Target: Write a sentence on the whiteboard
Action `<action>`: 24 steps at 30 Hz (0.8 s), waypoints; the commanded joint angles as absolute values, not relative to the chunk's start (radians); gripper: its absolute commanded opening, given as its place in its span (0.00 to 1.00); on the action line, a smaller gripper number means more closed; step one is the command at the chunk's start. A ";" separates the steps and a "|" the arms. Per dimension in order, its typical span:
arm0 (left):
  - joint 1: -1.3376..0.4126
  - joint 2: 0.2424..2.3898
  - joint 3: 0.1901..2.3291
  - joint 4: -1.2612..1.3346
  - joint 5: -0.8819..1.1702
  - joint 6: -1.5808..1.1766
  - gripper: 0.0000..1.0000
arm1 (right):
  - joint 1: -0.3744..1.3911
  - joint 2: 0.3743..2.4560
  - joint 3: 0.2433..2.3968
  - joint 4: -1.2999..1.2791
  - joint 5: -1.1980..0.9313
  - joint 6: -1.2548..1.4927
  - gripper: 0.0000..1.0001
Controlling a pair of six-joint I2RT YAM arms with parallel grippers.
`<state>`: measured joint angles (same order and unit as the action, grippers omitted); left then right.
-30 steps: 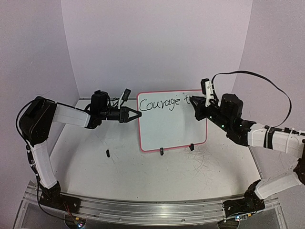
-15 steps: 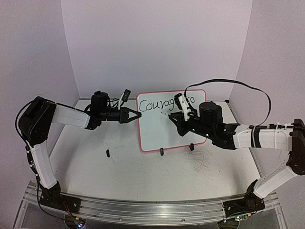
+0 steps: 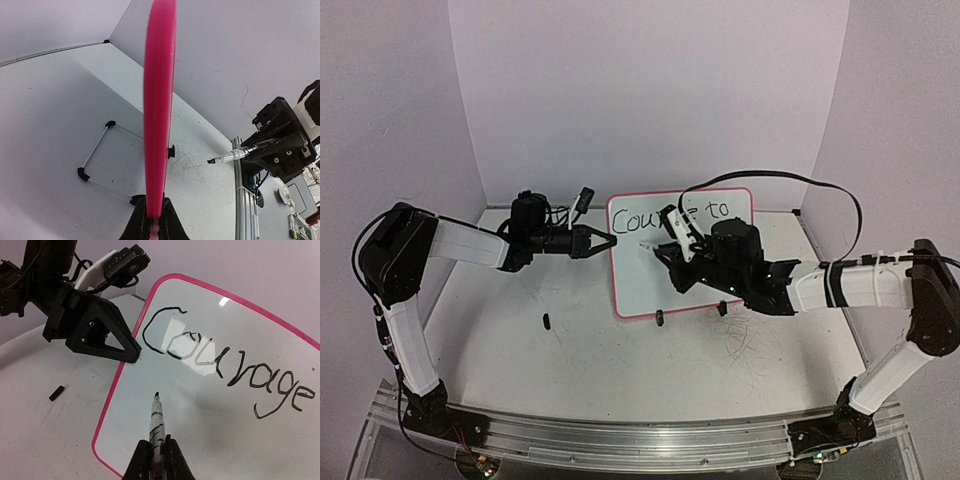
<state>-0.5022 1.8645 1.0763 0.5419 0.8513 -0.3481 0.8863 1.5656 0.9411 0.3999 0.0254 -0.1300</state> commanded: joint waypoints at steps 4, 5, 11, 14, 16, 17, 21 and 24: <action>-0.514 1.807 1.072 0.550 0.857 -0.329 0.00 | 0.903 1.585 0.995 0.440 0.053 -0.149 0.00; -0.514 1.807 1.072 0.551 0.858 -0.328 0.00 | 0.904 1.586 0.994 0.440 0.055 -0.150 0.00; -0.514 1.800 1.070 0.550 0.860 -0.324 0.00 | 0.908 1.579 0.988 0.440 0.075 -0.140 0.00; -0.514 1.796 1.068 0.550 0.858 -0.321 0.00 | 0.908 1.560 0.979 0.452 0.101 -0.119 0.00; -0.514 1.795 1.068 0.550 0.857 -0.321 0.00 | 0.908 1.545 0.967 0.472 0.125 -0.098 0.00; -0.514 1.795 1.067 0.551 0.857 -0.321 0.00 | 0.908 1.541 0.965 0.478 0.140 -0.087 0.00; -0.514 1.795 1.069 0.549 0.856 -0.319 0.00 | 0.908 1.531 0.968 0.479 0.169 -0.048 0.00; -0.514 1.795 1.068 0.549 0.858 -0.319 0.00 | 0.908 1.527 0.964 0.479 0.151 -0.056 0.00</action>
